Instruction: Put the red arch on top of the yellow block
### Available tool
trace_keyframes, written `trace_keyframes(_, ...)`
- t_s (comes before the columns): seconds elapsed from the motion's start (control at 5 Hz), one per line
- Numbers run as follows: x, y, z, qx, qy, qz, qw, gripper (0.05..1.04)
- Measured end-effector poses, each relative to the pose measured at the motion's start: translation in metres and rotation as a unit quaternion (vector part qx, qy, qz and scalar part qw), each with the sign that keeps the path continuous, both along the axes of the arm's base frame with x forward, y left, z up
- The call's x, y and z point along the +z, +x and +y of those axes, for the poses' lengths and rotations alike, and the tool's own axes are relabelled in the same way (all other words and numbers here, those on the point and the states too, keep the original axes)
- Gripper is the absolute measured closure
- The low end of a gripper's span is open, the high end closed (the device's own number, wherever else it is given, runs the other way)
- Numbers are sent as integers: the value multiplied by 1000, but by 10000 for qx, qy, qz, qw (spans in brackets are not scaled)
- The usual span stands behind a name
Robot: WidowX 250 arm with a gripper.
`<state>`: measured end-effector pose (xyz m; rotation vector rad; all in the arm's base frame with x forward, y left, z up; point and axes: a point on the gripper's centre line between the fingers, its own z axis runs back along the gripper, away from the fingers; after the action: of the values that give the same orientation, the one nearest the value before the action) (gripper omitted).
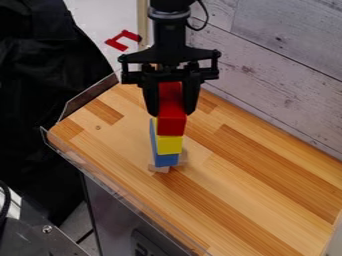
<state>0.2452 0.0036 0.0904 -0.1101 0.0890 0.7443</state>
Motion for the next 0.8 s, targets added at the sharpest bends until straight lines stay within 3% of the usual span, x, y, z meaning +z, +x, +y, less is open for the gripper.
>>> trace_keyframes(0.2, -1, 0, 0, 9, 0, 8, 10000, 530)
trace_keyframes(0.4, -1, 1, -1, 6, -18, -10, 10000, 464)
trace_keyframes(0.6, -2, -1, -2, -33, -61, 71, 10000, 191)
trace_keyframes(0.8, -3, -2, -2, 23, -92, 119, 9999, 76)
